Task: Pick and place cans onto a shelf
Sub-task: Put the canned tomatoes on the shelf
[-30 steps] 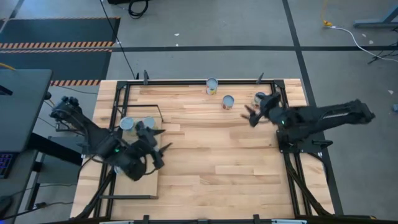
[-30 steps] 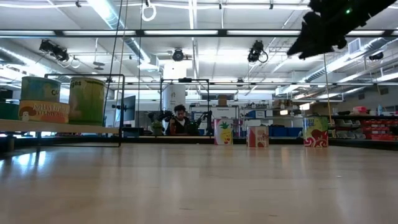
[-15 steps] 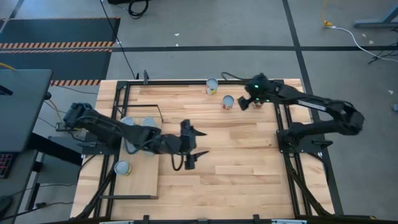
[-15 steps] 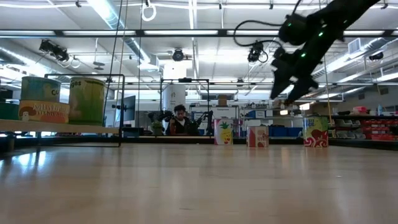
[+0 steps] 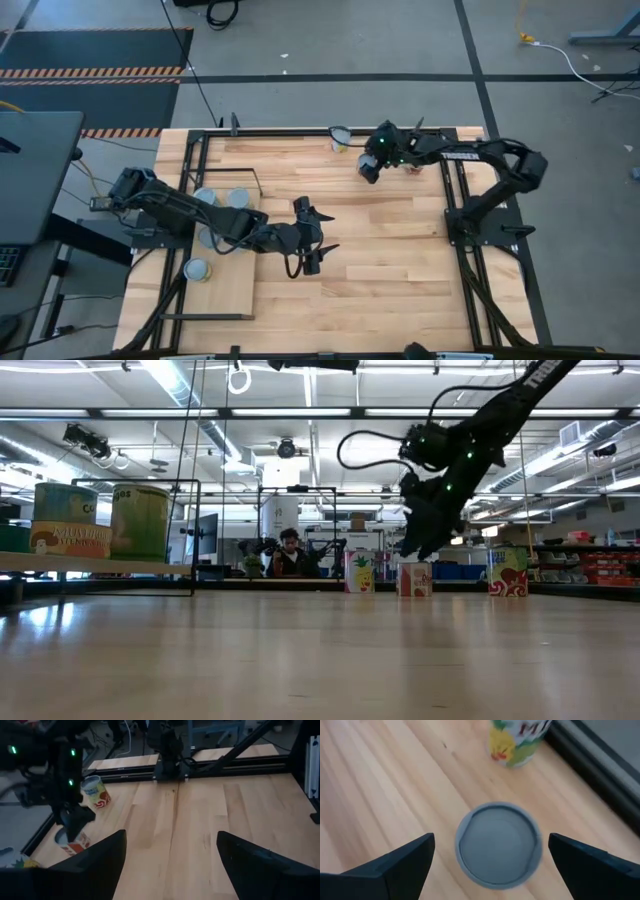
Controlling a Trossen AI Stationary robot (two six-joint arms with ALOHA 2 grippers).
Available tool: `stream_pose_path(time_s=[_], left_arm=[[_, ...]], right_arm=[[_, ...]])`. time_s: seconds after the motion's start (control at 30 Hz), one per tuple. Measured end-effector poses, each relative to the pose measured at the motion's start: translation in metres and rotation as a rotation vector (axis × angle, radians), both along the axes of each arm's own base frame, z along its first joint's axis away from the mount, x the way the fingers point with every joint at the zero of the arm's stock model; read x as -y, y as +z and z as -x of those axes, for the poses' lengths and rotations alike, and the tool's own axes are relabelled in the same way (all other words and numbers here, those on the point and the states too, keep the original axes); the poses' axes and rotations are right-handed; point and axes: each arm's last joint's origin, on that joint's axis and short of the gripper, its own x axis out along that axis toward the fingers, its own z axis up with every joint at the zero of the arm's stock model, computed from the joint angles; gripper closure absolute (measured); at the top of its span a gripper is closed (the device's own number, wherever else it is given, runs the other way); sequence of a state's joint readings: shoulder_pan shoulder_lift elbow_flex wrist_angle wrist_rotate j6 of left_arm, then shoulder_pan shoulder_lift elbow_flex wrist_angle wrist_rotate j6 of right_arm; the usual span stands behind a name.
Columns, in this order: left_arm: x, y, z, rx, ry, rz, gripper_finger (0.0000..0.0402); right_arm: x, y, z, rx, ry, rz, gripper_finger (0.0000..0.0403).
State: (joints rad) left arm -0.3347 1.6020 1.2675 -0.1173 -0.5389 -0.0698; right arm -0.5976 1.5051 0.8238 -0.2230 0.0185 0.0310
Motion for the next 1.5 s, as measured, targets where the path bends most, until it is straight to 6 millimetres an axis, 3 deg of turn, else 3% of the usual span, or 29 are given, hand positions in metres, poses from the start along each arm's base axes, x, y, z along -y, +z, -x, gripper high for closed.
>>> stream_pose_path(time_s=[0.33,0.6,0.67,0.83,1.0,1.13,1.23,1.33,1.5], left_arm=[[-0.001,-0.001,0.000,-0.016,0.000,-0.008,0.0088],[0.007,-0.002,0.000,-0.009,-0.034,-0.031,0.0088],[0.008,-0.002,0.000,-0.013,-0.046,-0.054,0.0088],[0.002,0.018,0.013,-0.007,-0.041,-0.073,0.0088],[-0.003,0.047,0.038,-0.009,-0.028,-0.078,0.0088],[-0.007,0.059,0.060,-0.044,-0.026,-0.052,0.0088],[-0.007,0.057,0.075,-0.131,-0.048,0.006,0.0088],[-0.003,0.049,0.084,-0.222,-0.068,0.096,0.0088],[0.013,0.040,0.088,-0.260,-0.085,0.150,0.0088]], right_arm=[[0.006,-0.034,-0.016,-0.039,0.001,-0.017,0.0016],[-0.011,-0.044,-0.028,-0.087,-0.017,0.005,0.0125],[-0.021,-0.042,-0.032,-0.081,0.002,-0.003,0.0125],[-0.070,-0.018,-0.053,0.018,0.159,0.006,0.0125],[-0.142,0.003,-0.084,0.116,0.392,-0.001,0.0125],[-0.196,0.023,-0.107,0.180,0.560,0.011,0.0125],[-0.229,0.034,-0.122,0.215,0.668,0.066,0.0125],[-0.253,0.029,-0.139,0.206,0.754,0.101,0.0125],[-0.279,0.001,-0.170,0.153,0.877,0.135,0.0125]])
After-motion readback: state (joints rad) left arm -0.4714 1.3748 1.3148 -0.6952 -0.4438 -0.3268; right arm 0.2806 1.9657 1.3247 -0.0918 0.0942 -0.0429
